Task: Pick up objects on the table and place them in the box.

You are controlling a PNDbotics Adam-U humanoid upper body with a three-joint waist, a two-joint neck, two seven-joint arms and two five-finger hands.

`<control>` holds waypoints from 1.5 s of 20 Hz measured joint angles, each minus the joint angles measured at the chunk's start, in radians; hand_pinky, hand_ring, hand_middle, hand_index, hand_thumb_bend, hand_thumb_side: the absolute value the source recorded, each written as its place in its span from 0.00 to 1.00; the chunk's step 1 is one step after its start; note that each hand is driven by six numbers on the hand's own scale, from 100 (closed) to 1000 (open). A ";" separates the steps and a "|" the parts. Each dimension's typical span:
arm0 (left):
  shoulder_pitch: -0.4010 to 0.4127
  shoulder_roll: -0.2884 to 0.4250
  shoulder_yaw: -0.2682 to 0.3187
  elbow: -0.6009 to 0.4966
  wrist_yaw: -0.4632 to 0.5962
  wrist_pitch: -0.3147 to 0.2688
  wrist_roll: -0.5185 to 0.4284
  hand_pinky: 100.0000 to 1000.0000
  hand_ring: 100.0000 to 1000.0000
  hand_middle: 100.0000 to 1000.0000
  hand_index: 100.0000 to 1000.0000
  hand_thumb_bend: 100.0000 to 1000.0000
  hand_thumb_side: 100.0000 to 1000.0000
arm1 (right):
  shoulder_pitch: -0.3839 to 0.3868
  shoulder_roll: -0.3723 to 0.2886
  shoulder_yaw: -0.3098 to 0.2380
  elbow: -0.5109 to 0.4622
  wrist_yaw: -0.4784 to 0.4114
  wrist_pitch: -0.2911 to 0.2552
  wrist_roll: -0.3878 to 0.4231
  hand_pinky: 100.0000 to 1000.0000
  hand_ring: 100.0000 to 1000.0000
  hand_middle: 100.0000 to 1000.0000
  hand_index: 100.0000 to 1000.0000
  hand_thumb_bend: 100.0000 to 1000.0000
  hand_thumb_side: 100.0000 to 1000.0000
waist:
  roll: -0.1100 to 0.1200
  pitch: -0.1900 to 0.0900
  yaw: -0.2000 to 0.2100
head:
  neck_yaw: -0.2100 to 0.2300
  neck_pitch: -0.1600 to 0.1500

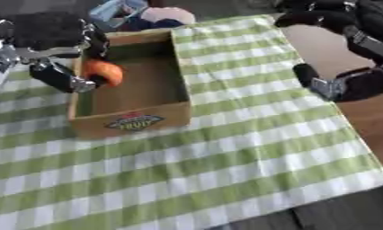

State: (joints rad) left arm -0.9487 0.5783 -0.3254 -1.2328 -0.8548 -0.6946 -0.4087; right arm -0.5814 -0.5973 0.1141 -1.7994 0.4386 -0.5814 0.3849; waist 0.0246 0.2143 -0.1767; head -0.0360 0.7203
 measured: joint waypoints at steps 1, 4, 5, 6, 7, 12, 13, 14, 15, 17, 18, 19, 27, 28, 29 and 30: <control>-0.006 -0.020 0.006 0.032 -0.027 0.003 0.004 0.54 0.45 0.40 0.57 0.00 0.19 | 0.000 0.003 0.003 0.000 -0.002 -0.001 0.003 0.75 0.77 0.78 0.95 0.00 0.59 | 0.002 0.000 -0.004 | 0.002 0.000; -0.026 -0.072 0.023 0.119 -0.108 0.010 0.032 0.57 0.49 0.44 0.62 0.00 0.19 | -0.006 0.007 0.009 0.002 -0.009 -0.003 0.011 0.75 0.77 0.77 0.95 0.00 0.59 | 0.006 0.000 -0.017 | 0.010 0.000; -0.032 -0.087 0.029 0.144 -0.133 0.014 0.047 0.58 0.49 0.44 0.62 0.00 0.19 | -0.009 0.010 0.010 0.004 -0.011 -0.004 0.014 0.75 0.77 0.77 0.95 0.00 0.59 | 0.007 0.000 -0.021 | 0.013 0.000; -0.037 -0.102 0.035 0.166 -0.158 0.019 0.065 0.59 0.50 0.45 0.64 0.00 0.20 | -0.009 0.013 0.011 0.005 -0.012 -0.004 0.016 0.75 0.77 0.77 0.95 0.00 0.59 | 0.007 0.001 -0.024 | 0.017 0.000; -0.041 -0.112 0.041 0.184 -0.181 0.024 0.086 0.61 0.52 0.48 0.66 0.02 0.22 | -0.010 0.014 0.012 0.005 -0.015 -0.005 0.017 0.75 0.77 0.77 0.95 0.00 0.59 | 0.008 0.001 -0.027 | 0.019 0.000; -0.046 -0.133 0.052 0.224 -0.268 0.063 0.203 0.68 0.63 0.61 0.77 0.36 0.41 | -0.013 0.020 0.015 0.005 -0.019 -0.004 0.024 0.75 0.77 0.77 0.95 0.00 0.59 | 0.010 0.001 -0.033 | 0.025 0.000; -0.046 -0.133 0.052 0.227 -0.282 0.067 0.217 0.69 0.64 0.62 0.79 0.39 0.47 | -0.013 0.020 0.015 0.005 -0.020 -0.004 0.024 0.75 0.77 0.77 0.95 0.00 0.59 | 0.010 0.002 -0.033 | 0.025 0.000; -0.046 -0.133 0.052 0.230 -0.296 0.070 0.228 0.70 0.67 0.66 0.81 0.41 0.55 | -0.013 0.020 0.015 0.005 -0.020 -0.004 0.024 0.75 0.77 0.77 0.95 0.00 0.59 | 0.010 0.002 -0.033 | 0.025 0.000; -0.046 -0.133 0.052 0.232 -0.307 0.072 0.238 0.71 0.68 0.67 0.82 0.41 0.56 | -0.013 0.020 0.015 0.005 -0.021 -0.004 0.024 0.75 0.77 0.77 0.95 0.00 0.60 | 0.011 0.002 -0.032 | 0.024 0.000; -0.043 -0.131 0.052 0.231 -0.315 0.073 0.259 0.70 0.67 0.67 0.81 0.36 0.52 | -0.013 0.020 0.015 0.005 -0.021 -0.004 0.024 0.75 0.77 0.77 0.95 0.00 0.59 | 0.011 0.002 -0.028 | 0.023 0.000; -0.039 -0.127 0.053 0.225 -0.311 0.072 0.269 0.69 0.67 0.65 0.80 0.31 0.46 | -0.013 0.020 0.015 0.005 -0.021 -0.004 0.024 0.75 0.77 0.77 0.95 0.00 0.59 | 0.011 0.003 -0.025 | 0.023 0.000; -0.033 -0.120 0.053 0.214 -0.300 0.071 0.279 0.69 0.66 0.64 0.79 0.24 0.41 | -0.012 0.020 0.014 0.005 -0.021 -0.003 0.024 0.75 0.77 0.77 0.95 0.00 0.59 | 0.011 0.003 -0.022 | 0.021 0.000; 0.106 0.021 0.075 -0.070 0.152 0.105 0.216 0.62 0.58 0.57 0.76 0.00 0.44 | 0.002 0.019 -0.001 0.011 -0.017 0.002 0.016 0.75 0.77 0.77 0.95 0.00 0.60 | 0.002 0.011 0.025 | 0.006 -0.003; 0.136 0.042 0.085 -0.128 0.235 0.128 0.192 0.62 0.57 0.56 0.77 0.00 0.45 | 0.002 0.019 -0.003 0.011 -0.016 0.002 0.014 0.75 0.77 0.77 0.95 0.00 0.60 | 0.000 0.014 0.029 | 0.006 -0.004; 0.168 0.062 0.097 -0.186 0.316 0.154 0.168 0.61 0.57 0.56 0.77 0.00 0.50 | 0.003 0.019 -0.004 0.011 -0.015 0.003 0.011 0.75 0.77 0.77 0.95 0.00 0.60 | -0.002 0.016 0.032 | 0.005 -0.005; 0.201 0.077 0.114 -0.246 0.398 0.183 0.145 0.61 0.56 0.56 0.77 0.00 0.51 | 0.005 0.019 -0.006 0.011 -0.014 0.003 0.009 0.75 0.77 0.77 0.95 0.00 0.60 | -0.005 0.017 0.037 | 0.005 -0.006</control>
State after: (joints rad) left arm -0.7474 0.6556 -0.2112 -1.4793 -0.4573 -0.5113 -0.2635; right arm -0.5763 -0.5784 0.1079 -1.7880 0.4251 -0.5780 0.3937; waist 0.0196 0.2317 -0.1396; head -0.0307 0.7141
